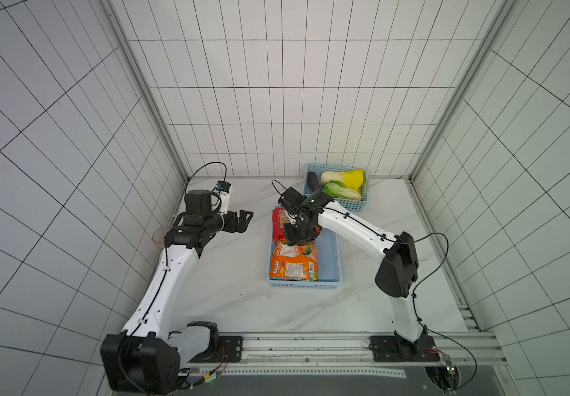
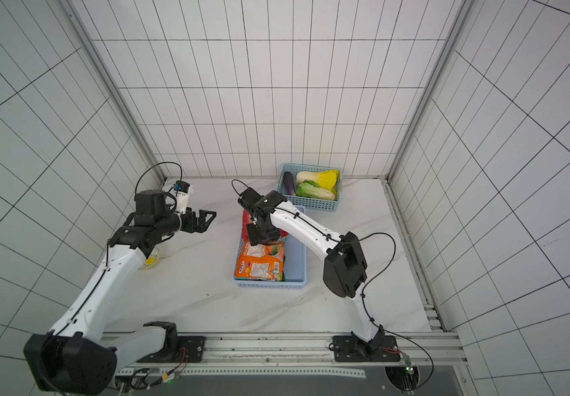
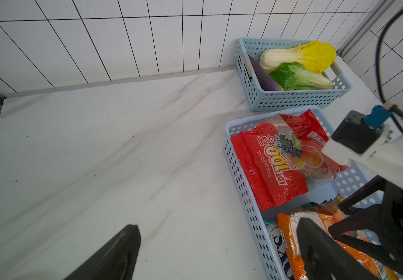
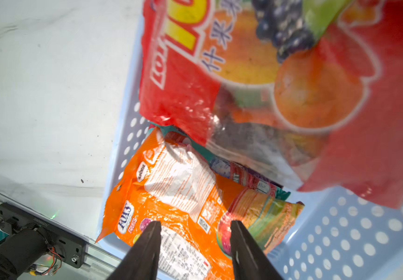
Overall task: Put the candies in the basket
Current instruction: Place the candy in the basket.
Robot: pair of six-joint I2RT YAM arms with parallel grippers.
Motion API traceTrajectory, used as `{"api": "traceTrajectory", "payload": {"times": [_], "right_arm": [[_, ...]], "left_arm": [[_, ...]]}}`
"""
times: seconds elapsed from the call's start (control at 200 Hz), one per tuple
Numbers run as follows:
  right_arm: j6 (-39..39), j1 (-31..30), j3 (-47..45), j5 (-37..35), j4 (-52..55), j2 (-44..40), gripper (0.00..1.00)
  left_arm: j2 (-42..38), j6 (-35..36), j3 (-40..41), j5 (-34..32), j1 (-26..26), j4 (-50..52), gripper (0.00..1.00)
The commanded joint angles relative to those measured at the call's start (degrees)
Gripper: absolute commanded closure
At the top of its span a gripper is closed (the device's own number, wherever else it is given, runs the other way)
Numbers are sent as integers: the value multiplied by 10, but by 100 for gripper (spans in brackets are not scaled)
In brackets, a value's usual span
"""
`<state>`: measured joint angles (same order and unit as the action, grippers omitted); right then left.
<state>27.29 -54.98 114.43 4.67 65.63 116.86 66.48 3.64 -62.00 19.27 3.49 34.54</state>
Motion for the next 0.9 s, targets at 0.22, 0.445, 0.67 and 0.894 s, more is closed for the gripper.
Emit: {"api": "traceTrajectory", "payload": {"times": [0.22,0.445,0.67,0.894], "right_arm": [[-75,-47,-35,-67,9,-28,46],[-106,-53,-126,-69,-50,1,44],[-130,-60,-155,-27,-85,42,41],[-139,-64,-160,-69,-97,-16,39]], "left_arm": [[-3,-4,-11,8,-7,4,2],[-1,-1,-1,-22,-6,-7,2],[-4,1,16,-69,-4,-24,2],[2,-46,47,-176,15,-85,1]]}}
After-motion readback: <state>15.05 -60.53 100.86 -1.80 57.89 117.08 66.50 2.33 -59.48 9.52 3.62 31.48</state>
